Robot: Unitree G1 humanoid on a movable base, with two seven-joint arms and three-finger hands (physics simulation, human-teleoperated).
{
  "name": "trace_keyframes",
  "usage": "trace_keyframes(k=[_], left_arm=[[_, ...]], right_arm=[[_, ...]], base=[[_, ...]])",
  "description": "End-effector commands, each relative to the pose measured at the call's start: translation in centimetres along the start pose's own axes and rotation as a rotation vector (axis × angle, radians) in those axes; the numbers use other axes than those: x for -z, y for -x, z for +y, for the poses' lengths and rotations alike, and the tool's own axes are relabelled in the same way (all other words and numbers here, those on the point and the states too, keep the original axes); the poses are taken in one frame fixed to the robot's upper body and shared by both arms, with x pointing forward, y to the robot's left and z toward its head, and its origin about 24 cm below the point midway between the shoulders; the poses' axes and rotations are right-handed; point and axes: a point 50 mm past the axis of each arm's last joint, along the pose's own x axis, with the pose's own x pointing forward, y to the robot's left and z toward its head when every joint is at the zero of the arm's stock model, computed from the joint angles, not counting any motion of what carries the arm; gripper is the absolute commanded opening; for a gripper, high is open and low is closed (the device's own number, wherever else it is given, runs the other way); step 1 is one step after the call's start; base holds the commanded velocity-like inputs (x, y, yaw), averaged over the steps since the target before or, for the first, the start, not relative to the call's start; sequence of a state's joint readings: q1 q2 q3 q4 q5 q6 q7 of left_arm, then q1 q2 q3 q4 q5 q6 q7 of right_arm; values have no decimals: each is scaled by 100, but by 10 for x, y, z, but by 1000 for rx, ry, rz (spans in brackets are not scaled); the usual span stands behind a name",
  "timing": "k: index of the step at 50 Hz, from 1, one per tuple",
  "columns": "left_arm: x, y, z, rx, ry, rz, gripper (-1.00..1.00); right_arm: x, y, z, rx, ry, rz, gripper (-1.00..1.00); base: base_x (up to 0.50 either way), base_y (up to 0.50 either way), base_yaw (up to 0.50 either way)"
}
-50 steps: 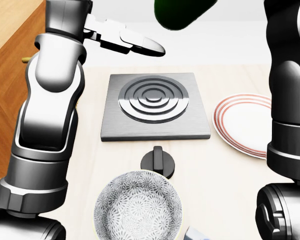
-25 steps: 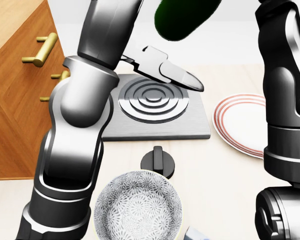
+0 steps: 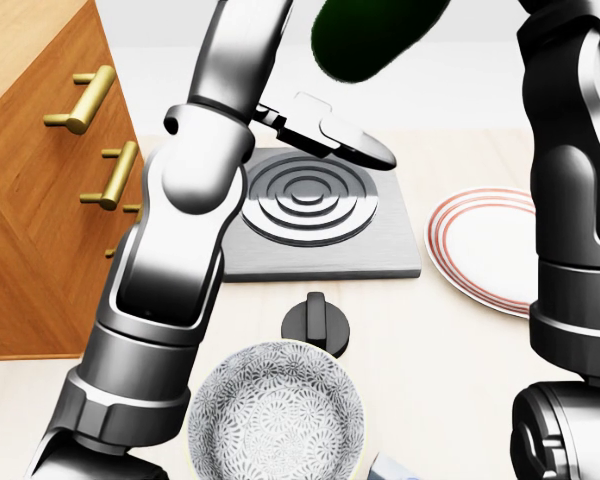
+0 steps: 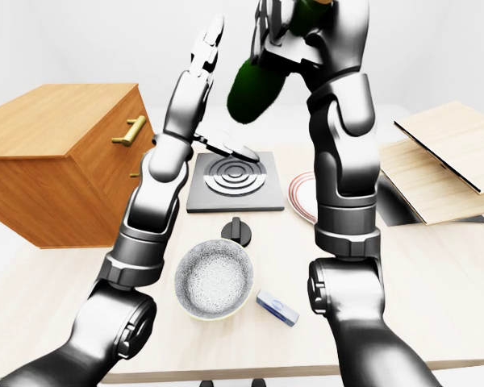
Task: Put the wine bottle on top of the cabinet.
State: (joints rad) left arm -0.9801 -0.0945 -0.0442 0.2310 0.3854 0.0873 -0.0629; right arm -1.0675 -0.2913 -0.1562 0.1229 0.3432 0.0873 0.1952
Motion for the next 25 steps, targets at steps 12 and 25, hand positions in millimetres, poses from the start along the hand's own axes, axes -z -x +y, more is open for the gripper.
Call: trace_keyframes(k=[12,25], left_arm=[[29,-14,-11,9,22,152,100],[28,-22,-10,1,13,167,100]], right_arm=[[4,-1,-4,59,-102,4,-100],[4,4,-4,65,-114,-7,-100]], base=[[0,0,0],[0,0,0]])
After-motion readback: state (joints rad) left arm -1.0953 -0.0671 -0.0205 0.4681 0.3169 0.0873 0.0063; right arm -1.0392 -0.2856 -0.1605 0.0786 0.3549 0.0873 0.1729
